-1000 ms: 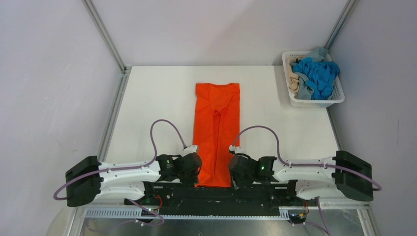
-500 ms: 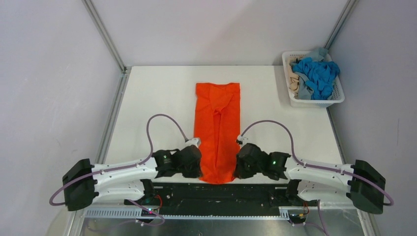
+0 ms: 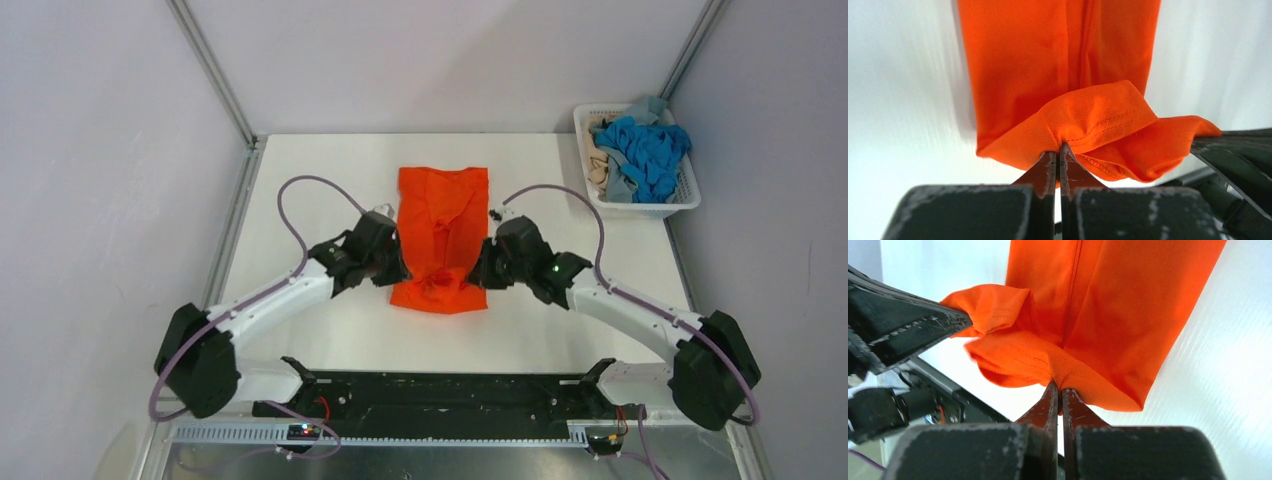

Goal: Fold and stack the t-shirts
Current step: Fold the folded rectangular tshirt in 1/3 of the way

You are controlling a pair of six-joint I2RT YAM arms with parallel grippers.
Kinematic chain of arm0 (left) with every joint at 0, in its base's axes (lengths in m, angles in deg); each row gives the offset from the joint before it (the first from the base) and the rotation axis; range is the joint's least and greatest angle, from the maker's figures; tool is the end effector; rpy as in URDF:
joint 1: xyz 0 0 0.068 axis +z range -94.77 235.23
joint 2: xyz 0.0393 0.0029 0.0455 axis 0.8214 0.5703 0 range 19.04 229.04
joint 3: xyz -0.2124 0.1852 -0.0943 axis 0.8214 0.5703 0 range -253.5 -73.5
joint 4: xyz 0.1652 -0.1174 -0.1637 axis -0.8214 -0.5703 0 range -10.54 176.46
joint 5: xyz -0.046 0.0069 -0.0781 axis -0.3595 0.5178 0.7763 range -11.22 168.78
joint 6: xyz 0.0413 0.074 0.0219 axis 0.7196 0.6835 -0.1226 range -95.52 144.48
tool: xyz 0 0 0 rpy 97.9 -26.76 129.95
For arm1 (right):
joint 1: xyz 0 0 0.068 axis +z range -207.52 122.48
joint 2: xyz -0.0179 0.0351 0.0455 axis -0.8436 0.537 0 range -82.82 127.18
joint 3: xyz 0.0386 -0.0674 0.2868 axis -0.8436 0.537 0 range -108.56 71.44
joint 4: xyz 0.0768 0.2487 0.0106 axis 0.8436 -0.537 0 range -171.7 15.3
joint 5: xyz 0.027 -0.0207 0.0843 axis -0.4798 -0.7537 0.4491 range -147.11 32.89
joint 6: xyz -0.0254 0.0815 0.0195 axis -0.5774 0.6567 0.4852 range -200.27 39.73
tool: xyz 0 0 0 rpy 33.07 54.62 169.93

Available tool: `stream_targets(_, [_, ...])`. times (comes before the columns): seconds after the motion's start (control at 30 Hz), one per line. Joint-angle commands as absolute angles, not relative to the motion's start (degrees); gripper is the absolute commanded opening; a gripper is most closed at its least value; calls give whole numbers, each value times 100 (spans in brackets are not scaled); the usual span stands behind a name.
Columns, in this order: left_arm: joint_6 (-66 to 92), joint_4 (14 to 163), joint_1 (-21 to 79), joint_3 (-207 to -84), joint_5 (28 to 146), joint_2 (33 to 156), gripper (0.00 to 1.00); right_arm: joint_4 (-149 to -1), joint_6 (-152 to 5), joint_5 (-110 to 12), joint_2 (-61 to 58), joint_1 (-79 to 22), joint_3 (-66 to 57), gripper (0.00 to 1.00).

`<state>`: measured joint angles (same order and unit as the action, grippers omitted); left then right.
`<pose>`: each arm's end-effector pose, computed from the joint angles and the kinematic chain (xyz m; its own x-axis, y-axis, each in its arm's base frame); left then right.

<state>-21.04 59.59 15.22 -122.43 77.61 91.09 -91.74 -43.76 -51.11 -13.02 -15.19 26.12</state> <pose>0.2127 -0.1765 0.2318 -0.8625 -0.2075 -0.4616 0.0247 0.8938 -0.4478 0.2017 0.1948 0.2380 -0.8268 0.0473 -0.5605 -0.2931 0.8143 0.5011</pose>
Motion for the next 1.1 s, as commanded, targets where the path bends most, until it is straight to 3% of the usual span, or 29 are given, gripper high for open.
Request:
stream_targets(0.0, [-1576, 6092, 2074, -12879, 8153, 9741, 0, -8748, -4715, -4910, -816, -2107, 2058, 0])
stream_targets(0.37, [-1285, 6094, 2879, -14111, 8584, 11420, 0, -8240, -4918, -4437, 766, -2932, 1158, 0])
stream_targets(0.53, [-1291, 6091, 3078, -14517, 8458, 11990, 11, -8020, -4919, -4281, 1356, -3196, 812, 0])
stream_targets(0.63, [-1337, 6088, 3156, -14807, 8417, 12334, 20, -7791, -4875, -4190, 1769, -3352, 648, 7])
stream_targets(0.67, [-1343, 6088, 3175, -14871, 8391, 12370, 30, -7780, -4873, -4171, 1854, -3388, 512, 11])
stream_targets(0.73, [-1320, 6090, 3246, -15082, 8248, 12447, 38, -7766, -4850, -4153, 2150, -3500, 269, 21])
stream_targets(0.77, [-1313, 6085, 3315, -15242, 8175, 12450, 50, -7794, -4843, -4132, 2203, -3578, 73, 29])
stream_targets(0.8, [-1274, 6081, 3351, -15427, 8158, 12442, 59, -7870, -4852, -4097, 2258, -3611, -9, 47])
stream_targets(0.83, [-1254, 6067, 3433, -15511, 8179, 12424, 84, -7934, -4866, -4100, 2257, -3648, -157, 61])
stream_targets(0.87, [-1244, 6059, 3502, -15637, 8187, 12363, 92, -8030, -4917, -4148, 2183, -3648, -198, 67])
stream_targets(0.9, [-1239, 6047, 3524, -15668, 8168, 12305, 98, -8106, -4947, -4222, 2118, -3637, -229, 83])
stream_targets(0.97, [-1240, 6033, 3550, -15614, 8037, 12069, 99, -8414, -5068, -4653, 1853, -3524, -208, 97])
stream_targets(1.07, [-1268, 6033, 3550, -15109, 7960, 11589, 100, -8766, -5266, -4963, 1389, -3246, 18, 99])
